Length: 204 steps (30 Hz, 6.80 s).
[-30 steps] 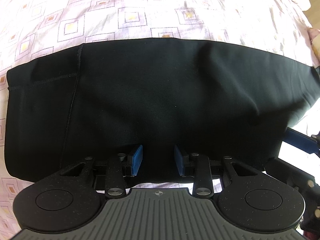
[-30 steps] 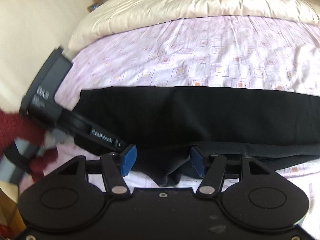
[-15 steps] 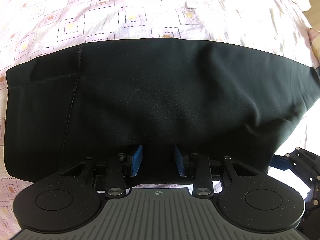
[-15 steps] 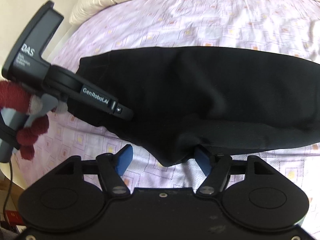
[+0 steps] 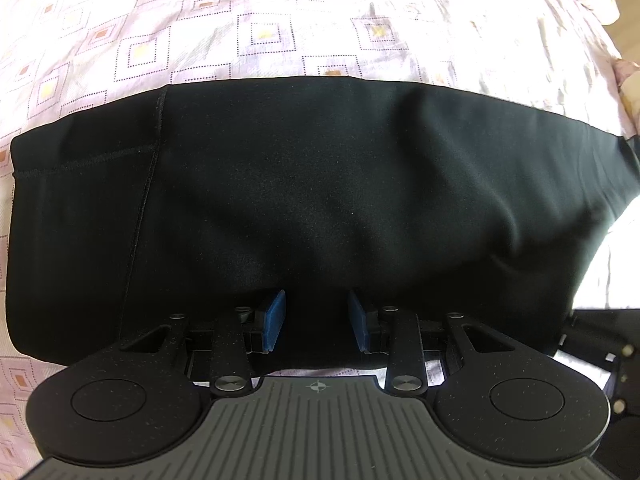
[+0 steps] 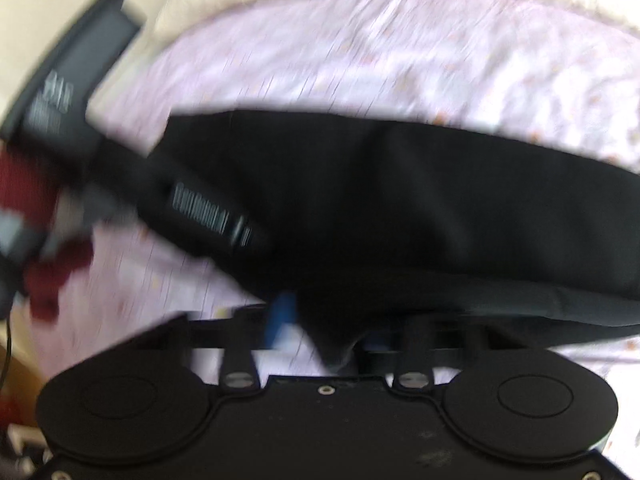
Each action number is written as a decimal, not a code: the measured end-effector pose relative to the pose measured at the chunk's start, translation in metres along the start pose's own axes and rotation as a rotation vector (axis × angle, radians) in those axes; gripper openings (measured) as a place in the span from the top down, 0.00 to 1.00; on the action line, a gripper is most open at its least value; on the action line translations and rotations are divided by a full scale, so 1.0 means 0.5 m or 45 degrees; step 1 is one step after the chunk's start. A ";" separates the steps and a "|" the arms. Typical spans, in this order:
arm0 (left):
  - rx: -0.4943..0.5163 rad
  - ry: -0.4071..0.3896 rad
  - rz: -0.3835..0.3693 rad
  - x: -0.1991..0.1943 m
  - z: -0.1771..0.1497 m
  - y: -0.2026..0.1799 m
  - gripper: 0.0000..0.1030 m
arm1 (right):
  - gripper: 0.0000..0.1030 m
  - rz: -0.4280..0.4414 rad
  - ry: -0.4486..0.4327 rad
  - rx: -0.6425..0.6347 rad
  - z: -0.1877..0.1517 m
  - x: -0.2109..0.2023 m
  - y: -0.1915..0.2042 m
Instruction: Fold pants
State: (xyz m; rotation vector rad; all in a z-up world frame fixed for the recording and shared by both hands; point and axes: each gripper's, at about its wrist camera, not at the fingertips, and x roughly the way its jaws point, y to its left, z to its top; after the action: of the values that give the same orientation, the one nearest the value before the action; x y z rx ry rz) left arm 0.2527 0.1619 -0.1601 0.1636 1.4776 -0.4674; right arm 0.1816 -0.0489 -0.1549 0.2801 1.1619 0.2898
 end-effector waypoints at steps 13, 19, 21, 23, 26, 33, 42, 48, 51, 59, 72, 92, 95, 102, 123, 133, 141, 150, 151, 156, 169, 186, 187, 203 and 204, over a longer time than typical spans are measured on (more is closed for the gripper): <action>-0.013 -0.059 -0.004 -0.035 -0.024 -0.007 0.67 | 0.83 0.053 0.075 0.336 -0.033 0.002 -0.037; 0.097 -0.151 -0.162 -0.080 -0.092 -0.095 0.67 | 0.57 0.062 0.010 0.254 -0.071 -0.077 -0.027; 0.172 -0.139 -0.181 -0.075 -0.109 -0.138 0.67 | 0.57 0.046 0.005 0.255 -0.086 -0.096 -0.032; 0.226 -0.131 -0.193 -0.061 -0.125 -0.172 0.67 | 0.57 0.032 -0.001 0.283 -0.106 -0.116 -0.043; 0.222 -0.108 -0.219 -0.036 -0.135 -0.205 0.67 | 0.57 -0.011 -0.020 0.345 -0.132 -0.145 -0.068; 0.088 -0.112 -0.191 0.021 -0.106 -0.215 0.67 | 0.57 -0.088 -0.098 0.456 -0.160 -0.201 -0.143; -0.040 -0.069 -0.146 0.045 -0.090 -0.229 0.67 | 0.55 -0.119 -0.233 0.402 -0.117 -0.287 -0.278; -0.193 -0.042 -0.162 0.050 -0.085 -0.220 0.67 | 0.51 -0.206 -0.221 0.125 -0.027 -0.285 -0.371; -0.191 -0.047 -0.135 0.047 -0.087 -0.226 0.67 | 0.51 -0.210 -0.194 -0.012 0.024 -0.279 -0.425; -0.314 -0.188 -0.059 0.041 -0.122 -0.235 0.67 | 0.51 -0.148 -0.078 -0.425 0.108 -0.187 -0.438; -0.172 -0.163 0.053 0.053 -0.097 -0.287 0.60 | 0.85 -0.176 0.083 -0.711 0.132 -0.074 -0.339; -0.246 -0.394 0.013 -0.020 -0.102 -0.290 0.60 | 0.79 -0.288 -0.054 -0.427 0.205 -0.081 -0.409; -0.226 -0.181 0.092 0.055 -0.088 -0.282 0.60 | 0.75 -0.243 -0.145 -0.236 0.195 -0.144 -0.439; -0.005 -0.195 0.241 0.023 -0.063 -0.362 0.60 | 0.72 -0.263 -0.220 -0.030 0.079 -0.285 -0.513; 0.234 -0.163 0.154 0.124 0.066 -0.596 0.57 | 0.55 -0.380 -0.166 0.109 -0.085 -0.376 -0.686; 0.192 -0.161 0.173 0.153 0.090 -0.609 0.56 | 0.33 -0.632 -0.220 0.308 -0.034 -0.405 -0.870; 0.166 -0.183 0.184 0.148 0.086 -0.608 0.56 | 0.89 -0.596 -0.141 0.302 -0.019 -0.388 -0.927; 0.119 -0.287 0.273 0.132 0.097 -0.630 0.57 | 0.85 -0.600 -0.199 0.282 0.023 -0.388 -0.942; 0.137 -0.282 0.283 0.130 0.103 -0.636 0.57 | 0.82 -0.603 -0.190 0.312 0.017 -0.388 -0.950; 0.198 -0.328 0.188 0.104 0.129 -0.683 0.57 | 0.43 -0.433 -0.336 0.554 -0.038 -0.446 -0.984; 0.384 -0.256 -0.011 0.170 0.212 -0.862 0.57 | 0.43 -0.232 -0.118 0.578 -0.060 -0.387 -1.034; 0.378 -0.162 -0.020 0.218 0.209 -0.861 0.55 | 0.80 0.064 -0.063 0.666 -0.064 -0.361 -1.102; 0.380 -0.163 -0.017 0.218 0.209 -0.862 0.55 | 0.81 0.072 -0.073 0.696 -0.068 -0.359 -1.101; 0.418 -0.213 -0.013 0.214 0.192 -0.864 0.54 | 0.85 0.258 -0.377 0.604 -0.008 -0.499 -0.860; 0.422 -0.211 -0.029 0.212 0.193 -0.861 0.55 | 0.85 0.253 -0.378 0.579 0.000 -0.500 -0.843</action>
State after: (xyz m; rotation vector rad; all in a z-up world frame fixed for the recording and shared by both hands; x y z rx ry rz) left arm 0.1723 -0.2840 -0.1782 0.3616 1.2337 -0.7261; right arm 0.1224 -0.5314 -0.0941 0.8145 0.8957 0.1467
